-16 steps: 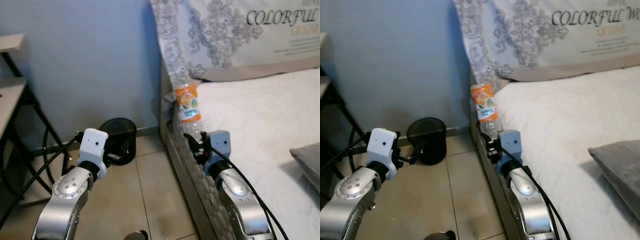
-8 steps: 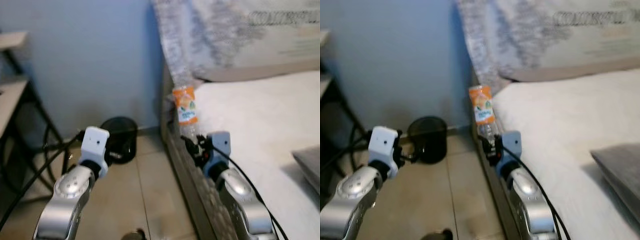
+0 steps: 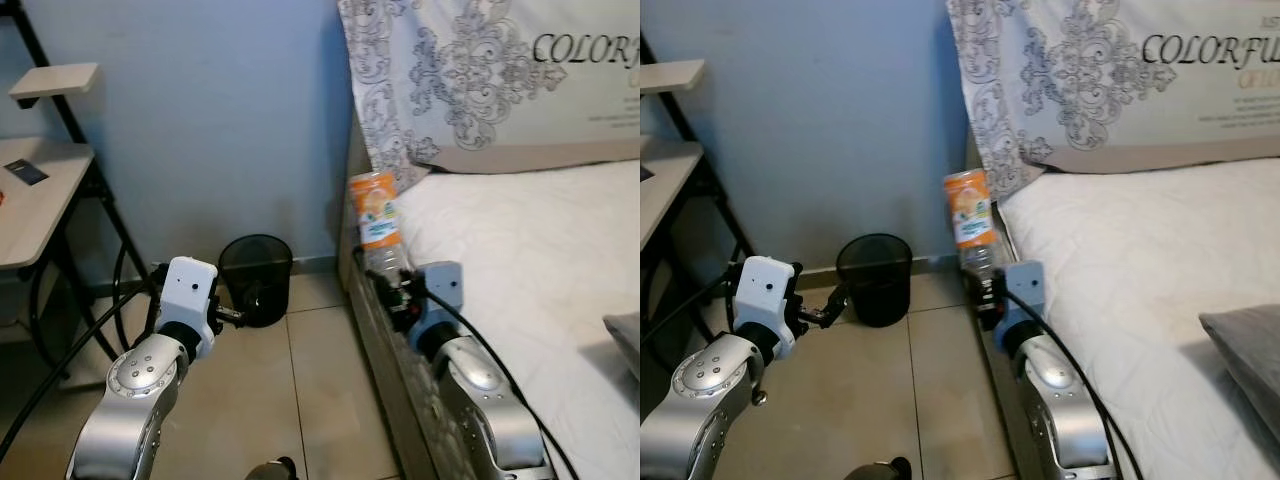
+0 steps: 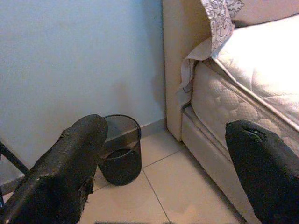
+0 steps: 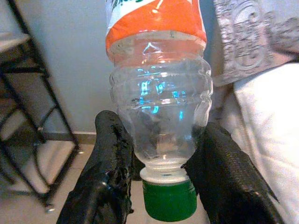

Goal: Clean up the room

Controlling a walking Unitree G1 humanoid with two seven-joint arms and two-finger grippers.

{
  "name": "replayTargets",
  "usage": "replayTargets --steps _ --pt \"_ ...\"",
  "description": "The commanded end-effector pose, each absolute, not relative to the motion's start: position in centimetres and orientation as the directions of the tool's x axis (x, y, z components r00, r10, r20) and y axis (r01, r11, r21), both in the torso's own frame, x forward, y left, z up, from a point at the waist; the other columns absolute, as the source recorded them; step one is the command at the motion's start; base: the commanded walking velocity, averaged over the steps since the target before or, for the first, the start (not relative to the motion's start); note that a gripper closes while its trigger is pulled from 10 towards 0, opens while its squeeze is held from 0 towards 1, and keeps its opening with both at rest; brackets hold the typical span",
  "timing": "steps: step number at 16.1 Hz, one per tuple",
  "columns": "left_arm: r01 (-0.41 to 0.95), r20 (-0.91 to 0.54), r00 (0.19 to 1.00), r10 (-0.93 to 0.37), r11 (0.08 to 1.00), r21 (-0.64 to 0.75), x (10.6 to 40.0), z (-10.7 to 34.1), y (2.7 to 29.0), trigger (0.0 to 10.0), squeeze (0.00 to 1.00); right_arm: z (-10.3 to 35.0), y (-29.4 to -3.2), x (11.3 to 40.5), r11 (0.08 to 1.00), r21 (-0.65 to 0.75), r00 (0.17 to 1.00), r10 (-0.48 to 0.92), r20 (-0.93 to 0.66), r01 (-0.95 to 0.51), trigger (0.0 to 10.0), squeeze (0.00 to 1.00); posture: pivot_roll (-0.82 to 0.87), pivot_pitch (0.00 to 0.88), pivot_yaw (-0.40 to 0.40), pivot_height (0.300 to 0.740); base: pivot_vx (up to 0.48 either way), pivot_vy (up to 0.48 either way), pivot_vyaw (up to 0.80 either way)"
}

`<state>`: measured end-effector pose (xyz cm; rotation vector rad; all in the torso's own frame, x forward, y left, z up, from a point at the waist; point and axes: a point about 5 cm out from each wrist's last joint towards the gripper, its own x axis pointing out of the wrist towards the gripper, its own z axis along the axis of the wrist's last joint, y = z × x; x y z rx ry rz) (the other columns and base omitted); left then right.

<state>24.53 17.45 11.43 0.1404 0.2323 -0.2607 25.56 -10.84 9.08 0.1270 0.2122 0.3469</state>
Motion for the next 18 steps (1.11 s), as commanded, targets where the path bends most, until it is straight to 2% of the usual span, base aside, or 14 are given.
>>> replayTargets --steps 1,5,11,13,15,18 --pt "0.266 -0.240 0.942 -0.235 0.958 0.107 24.6 11.6 17.5 10.0 0.00 9.9 -10.6 25.6 0.926 0.166 0.918 0.363 -0.159 -0.338 10.0 0.00 0.03 0.000 0.008 0.740 0.000 0.000 0.80" --pt "0.264 -0.240 0.942 -0.234 0.959 0.104 24.6 11.6 17.5 10.0 0.00 9.8 -10.4 25.6 0.926 0.161 0.917 0.365 -0.161 -0.340 10.0 0.00 0.03 0.000 0.007 0.740 0.261 0.000 0.71" --pt "0.262 -0.240 0.943 -0.231 0.959 0.106 24.7 11.6 17.6 10.0 0.00 9.6 -11.0 25.8 0.938 0.184 0.930 0.326 -0.172 -0.295 10.0 0.00 0.04 0.000 0.007 0.740 0.297 0.000 0.00" --pt "0.260 -0.240 0.944 -0.229 0.959 0.108 24.8 11.7 17.7 10.0 0.00 9.6 -11.6 26.2 0.964 0.016 0.951 0.266 -0.156 -0.266 10.0 0.00 0.03 0.000 0.008 0.740 0.300 0.000 0.00" --pt "0.258 -0.239 0.944 -0.227 0.960 0.108 24.9 11.7 17.7 10.0 0.00 9.5 -11.8 26.4 0.966 0.037 0.952 0.260 -0.161 -0.258 10.0 0.00 0.03 0.000 0.012 0.740 0.298 0.000 0.00" --pt "0.254 -0.240 0.945 -0.223 0.961 0.108 24.9 11.7 17.7 10.0 0.00 9.6 -12.3 26.6 0.979 -0.038 0.974 0.195 -0.119 -0.201 10.0 0.00 0.04 0.000 0.012 0.740 0.299 0.000 0.00"
